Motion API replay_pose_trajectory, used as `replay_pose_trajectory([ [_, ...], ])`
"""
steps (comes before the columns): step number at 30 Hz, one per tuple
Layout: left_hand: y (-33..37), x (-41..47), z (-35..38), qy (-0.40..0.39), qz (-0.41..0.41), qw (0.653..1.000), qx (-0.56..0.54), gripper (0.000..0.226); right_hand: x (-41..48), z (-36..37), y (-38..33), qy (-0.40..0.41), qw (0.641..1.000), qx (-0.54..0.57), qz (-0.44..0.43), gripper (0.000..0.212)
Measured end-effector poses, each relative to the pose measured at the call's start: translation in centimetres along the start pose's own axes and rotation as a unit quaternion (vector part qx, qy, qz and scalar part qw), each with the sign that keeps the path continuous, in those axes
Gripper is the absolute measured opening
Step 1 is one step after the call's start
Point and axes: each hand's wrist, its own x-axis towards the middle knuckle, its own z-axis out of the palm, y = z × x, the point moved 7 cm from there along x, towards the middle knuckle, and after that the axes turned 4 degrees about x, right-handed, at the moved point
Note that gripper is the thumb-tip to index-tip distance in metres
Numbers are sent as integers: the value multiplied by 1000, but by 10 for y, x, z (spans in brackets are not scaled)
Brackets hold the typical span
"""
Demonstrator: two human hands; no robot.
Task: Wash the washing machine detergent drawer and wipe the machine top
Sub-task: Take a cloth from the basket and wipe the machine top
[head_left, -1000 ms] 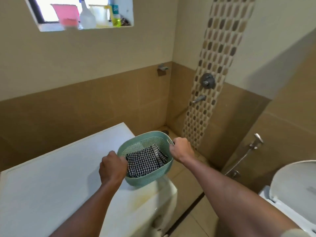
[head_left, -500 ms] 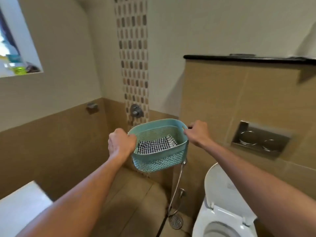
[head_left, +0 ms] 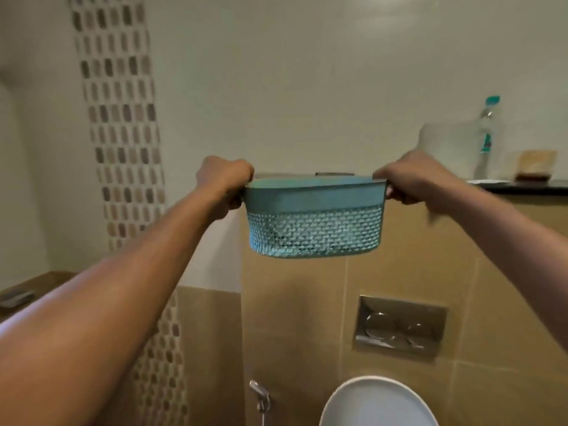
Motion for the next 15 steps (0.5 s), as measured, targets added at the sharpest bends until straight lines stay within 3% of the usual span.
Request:
replay_pose_trajectory([
  [8,94,121,53,-112,61,989,-71,21,105,-48,-64,81,996,4,-27,13],
  [15,98,213,104,-140,51,985,-87,25,187,-24,-55,103,995,3,1,13],
])
